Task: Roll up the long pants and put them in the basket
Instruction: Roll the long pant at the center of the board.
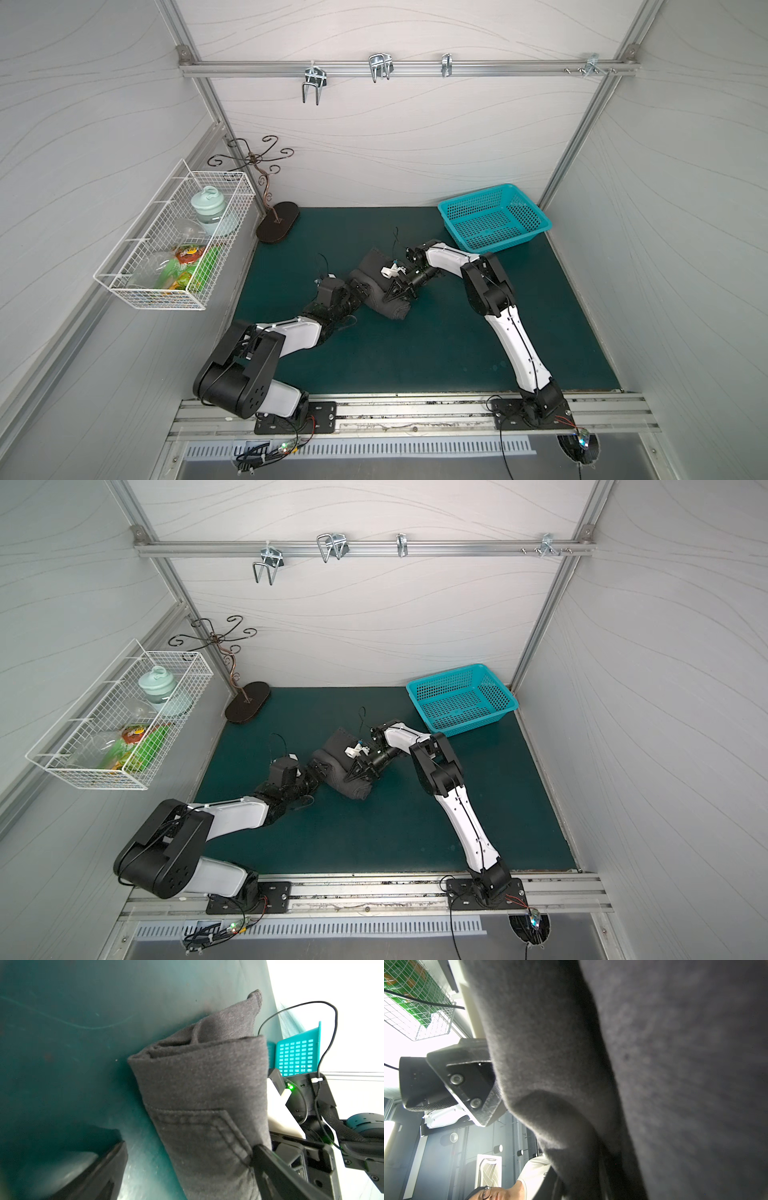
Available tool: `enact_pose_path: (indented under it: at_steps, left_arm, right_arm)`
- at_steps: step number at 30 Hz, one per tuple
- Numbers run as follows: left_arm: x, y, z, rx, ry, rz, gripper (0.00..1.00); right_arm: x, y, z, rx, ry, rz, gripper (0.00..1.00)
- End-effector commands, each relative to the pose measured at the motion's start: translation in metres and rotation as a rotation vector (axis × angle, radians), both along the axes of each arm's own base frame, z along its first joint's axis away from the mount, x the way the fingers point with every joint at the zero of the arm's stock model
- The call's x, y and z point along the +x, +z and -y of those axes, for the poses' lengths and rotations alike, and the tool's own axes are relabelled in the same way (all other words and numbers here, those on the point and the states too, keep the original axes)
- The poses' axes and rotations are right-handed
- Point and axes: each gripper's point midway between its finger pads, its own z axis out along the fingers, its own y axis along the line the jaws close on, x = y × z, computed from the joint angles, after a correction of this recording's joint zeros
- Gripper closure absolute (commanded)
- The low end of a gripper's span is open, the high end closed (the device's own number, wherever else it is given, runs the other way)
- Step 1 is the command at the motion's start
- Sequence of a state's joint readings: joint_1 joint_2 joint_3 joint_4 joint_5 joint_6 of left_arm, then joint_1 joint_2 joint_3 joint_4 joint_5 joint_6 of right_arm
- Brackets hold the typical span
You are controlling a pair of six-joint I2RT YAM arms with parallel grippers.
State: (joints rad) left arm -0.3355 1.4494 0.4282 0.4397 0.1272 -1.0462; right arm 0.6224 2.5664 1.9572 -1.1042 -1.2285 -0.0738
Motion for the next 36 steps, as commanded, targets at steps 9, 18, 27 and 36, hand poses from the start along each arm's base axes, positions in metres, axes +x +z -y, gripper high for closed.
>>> enact_pose_path:
  at_steps: [9,18,27,36]
  left_arm:
    - [0.049,0.003,0.021,-0.029,-0.039,0.058,0.02]
    - [0.058,-0.024,0.017,0.016,-0.024,-0.058,0.81]
    - [0.052,-0.043,-0.005,0.237,-0.026,-0.235,1.0]
    - [0.039,-0.037,-0.033,0.433,0.017,-0.443,1.0]
  right_arm:
    - [-0.059,-0.117,0.062,-0.523,0.169,-0.073,1.0]
    - [-0.056,-0.115,0.062,-0.517,0.161,-0.071,1.0]
    - [-0.056,-0.107,0.062,-0.495,0.163,-0.045,0.87]
    - [-0.02,-0.064,0.064,-0.534,0.165,0.292,0.42]
